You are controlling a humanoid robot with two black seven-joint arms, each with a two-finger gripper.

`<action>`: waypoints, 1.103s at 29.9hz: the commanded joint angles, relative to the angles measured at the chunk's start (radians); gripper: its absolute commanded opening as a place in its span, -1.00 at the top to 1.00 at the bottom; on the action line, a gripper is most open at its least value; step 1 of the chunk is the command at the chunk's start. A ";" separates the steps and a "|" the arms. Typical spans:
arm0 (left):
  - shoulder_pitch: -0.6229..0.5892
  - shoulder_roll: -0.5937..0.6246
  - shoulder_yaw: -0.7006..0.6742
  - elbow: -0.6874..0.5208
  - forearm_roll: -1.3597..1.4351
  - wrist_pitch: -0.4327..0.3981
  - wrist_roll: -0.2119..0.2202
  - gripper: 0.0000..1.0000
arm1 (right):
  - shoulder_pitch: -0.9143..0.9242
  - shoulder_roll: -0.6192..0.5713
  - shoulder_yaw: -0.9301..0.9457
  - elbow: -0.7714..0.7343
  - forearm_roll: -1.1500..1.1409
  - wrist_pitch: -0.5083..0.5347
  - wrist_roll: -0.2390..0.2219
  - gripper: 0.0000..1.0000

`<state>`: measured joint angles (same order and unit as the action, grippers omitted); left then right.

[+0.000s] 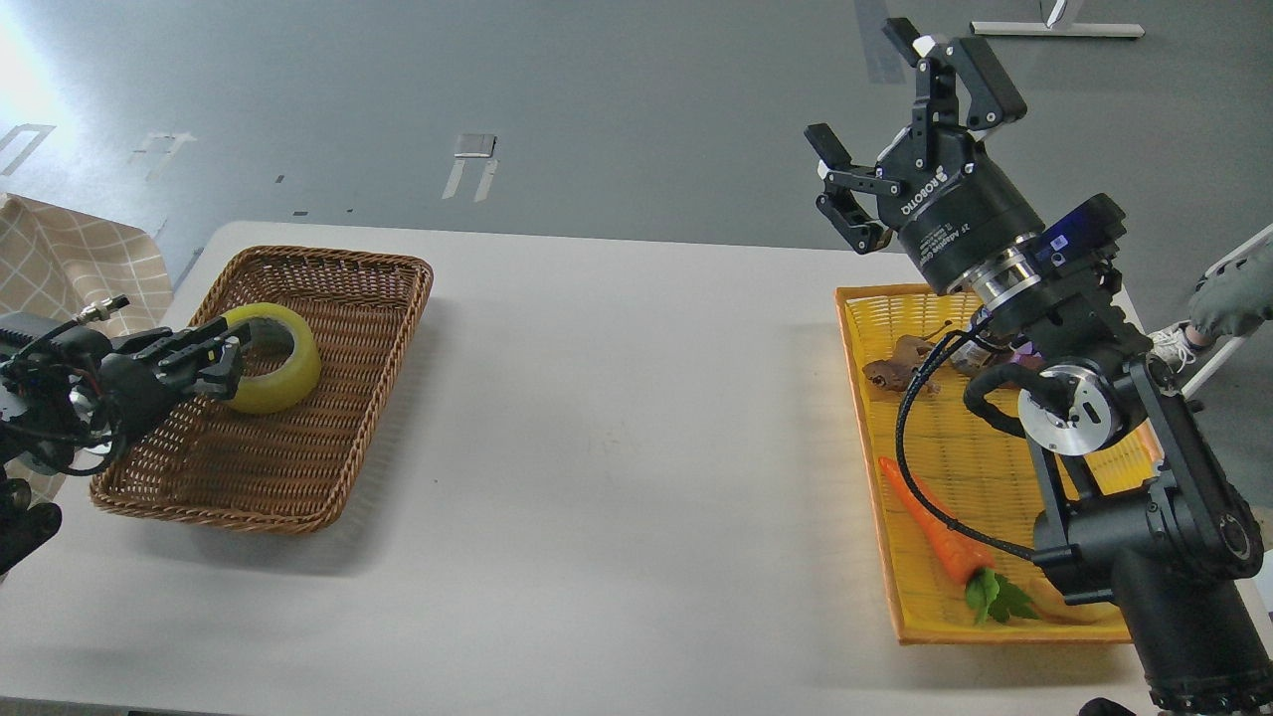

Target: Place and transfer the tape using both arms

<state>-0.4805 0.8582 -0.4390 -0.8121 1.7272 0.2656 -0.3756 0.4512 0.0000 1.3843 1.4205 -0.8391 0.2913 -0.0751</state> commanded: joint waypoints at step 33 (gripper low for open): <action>-0.431 -0.135 -0.056 -0.300 -1.123 -0.195 -0.106 -0.95 | 0.047 0.000 -0.004 -0.015 -0.029 0.000 -0.005 -1.00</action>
<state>-0.8834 0.7576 -0.4914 -1.0829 0.6277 0.1092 -0.4826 0.4826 0.0000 1.3817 1.4079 -0.8465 0.2917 -0.0788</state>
